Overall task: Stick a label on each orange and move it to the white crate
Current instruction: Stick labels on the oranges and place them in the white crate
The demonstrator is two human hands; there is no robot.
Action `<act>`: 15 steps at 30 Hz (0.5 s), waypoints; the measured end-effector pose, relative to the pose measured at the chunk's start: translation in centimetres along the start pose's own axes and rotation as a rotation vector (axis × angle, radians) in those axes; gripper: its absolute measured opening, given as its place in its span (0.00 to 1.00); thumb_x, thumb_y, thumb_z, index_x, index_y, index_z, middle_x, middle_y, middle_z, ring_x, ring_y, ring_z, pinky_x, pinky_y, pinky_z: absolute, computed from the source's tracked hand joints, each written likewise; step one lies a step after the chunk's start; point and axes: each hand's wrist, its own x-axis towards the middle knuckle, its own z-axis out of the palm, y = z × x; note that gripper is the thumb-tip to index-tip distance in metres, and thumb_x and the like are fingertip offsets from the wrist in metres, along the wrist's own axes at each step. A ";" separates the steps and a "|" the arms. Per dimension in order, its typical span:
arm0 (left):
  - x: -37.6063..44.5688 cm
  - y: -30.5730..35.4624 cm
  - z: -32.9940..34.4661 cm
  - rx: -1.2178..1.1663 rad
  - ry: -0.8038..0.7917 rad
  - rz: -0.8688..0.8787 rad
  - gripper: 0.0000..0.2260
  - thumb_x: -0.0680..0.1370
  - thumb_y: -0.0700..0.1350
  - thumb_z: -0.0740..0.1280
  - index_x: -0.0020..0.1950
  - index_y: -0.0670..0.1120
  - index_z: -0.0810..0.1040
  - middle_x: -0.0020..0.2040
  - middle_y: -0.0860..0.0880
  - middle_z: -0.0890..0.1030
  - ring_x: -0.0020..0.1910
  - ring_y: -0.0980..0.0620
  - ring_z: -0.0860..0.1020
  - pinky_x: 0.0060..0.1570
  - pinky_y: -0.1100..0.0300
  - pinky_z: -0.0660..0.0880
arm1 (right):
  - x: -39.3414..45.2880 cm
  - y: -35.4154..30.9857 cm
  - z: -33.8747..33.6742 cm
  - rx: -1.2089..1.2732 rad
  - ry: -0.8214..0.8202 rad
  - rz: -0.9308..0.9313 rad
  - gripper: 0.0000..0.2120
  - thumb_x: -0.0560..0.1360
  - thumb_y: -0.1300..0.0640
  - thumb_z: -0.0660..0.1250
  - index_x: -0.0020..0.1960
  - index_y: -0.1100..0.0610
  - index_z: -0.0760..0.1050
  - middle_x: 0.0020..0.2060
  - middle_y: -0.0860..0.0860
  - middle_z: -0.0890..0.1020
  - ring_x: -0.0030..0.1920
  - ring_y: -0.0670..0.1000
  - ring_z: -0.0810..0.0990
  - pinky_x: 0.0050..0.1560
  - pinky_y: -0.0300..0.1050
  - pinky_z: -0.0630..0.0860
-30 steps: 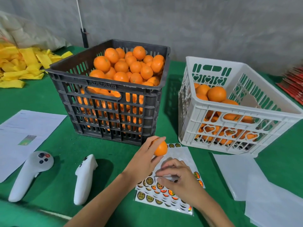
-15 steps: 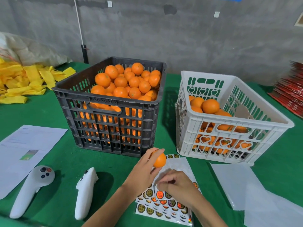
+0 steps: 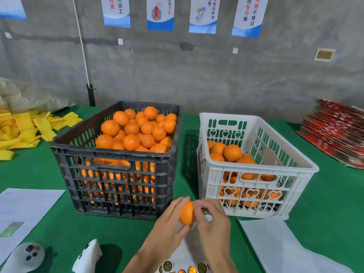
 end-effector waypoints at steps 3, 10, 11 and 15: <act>1.4 2.1 -1.3 0.062 0.023 0.073 0.35 0.82 0.48 0.70 0.79 0.66 0.52 0.77 0.70 0.56 0.77 0.64 0.62 0.74 0.61 0.66 | 1.2 -1.0 -1.9 0.031 -0.069 -0.124 0.11 0.76 0.60 0.75 0.48 0.43 0.84 0.50 0.35 0.82 0.55 0.40 0.79 0.55 0.38 0.77; 6.2 9.0 -4.2 0.092 0.183 0.199 0.33 0.81 0.41 0.70 0.82 0.57 0.62 0.76 0.66 0.62 0.73 0.62 0.66 0.72 0.58 0.70 | 3.6 -4.9 -6.1 -0.297 -0.137 -0.381 0.30 0.79 0.36 0.57 0.77 0.45 0.66 0.73 0.34 0.64 0.70 0.36 0.67 0.67 0.32 0.69; 7.3 10.3 -4.5 0.114 0.194 0.239 0.32 0.81 0.42 0.70 0.82 0.56 0.62 0.77 0.63 0.63 0.74 0.60 0.67 0.72 0.57 0.70 | 4.2 -5.7 -6.4 -0.338 -0.057 -0.397 0.32 0.78 0.35 0.57 0.78 0.47 0.64 0.75 0.38 0.65 0.70 0.38 0.69 0.66 0.35 0.72; 12.2 14.5 -4.9 0.217 0.234 0.377 0.27 0.79 0.37 0.69 0.78 0.48 0.71 0.73 0.50 0.73 0.70 0.50 0.72 0.66 0.49 0.75 | 9.3 -7.9 -8.6 -0.356 0.093 -0.192 0.26 0.74 0.39 0.70 0.68 0.49 0.72 0.57 0.46 0.80 0.54 0.48 0.81 0.50 0.44 0.80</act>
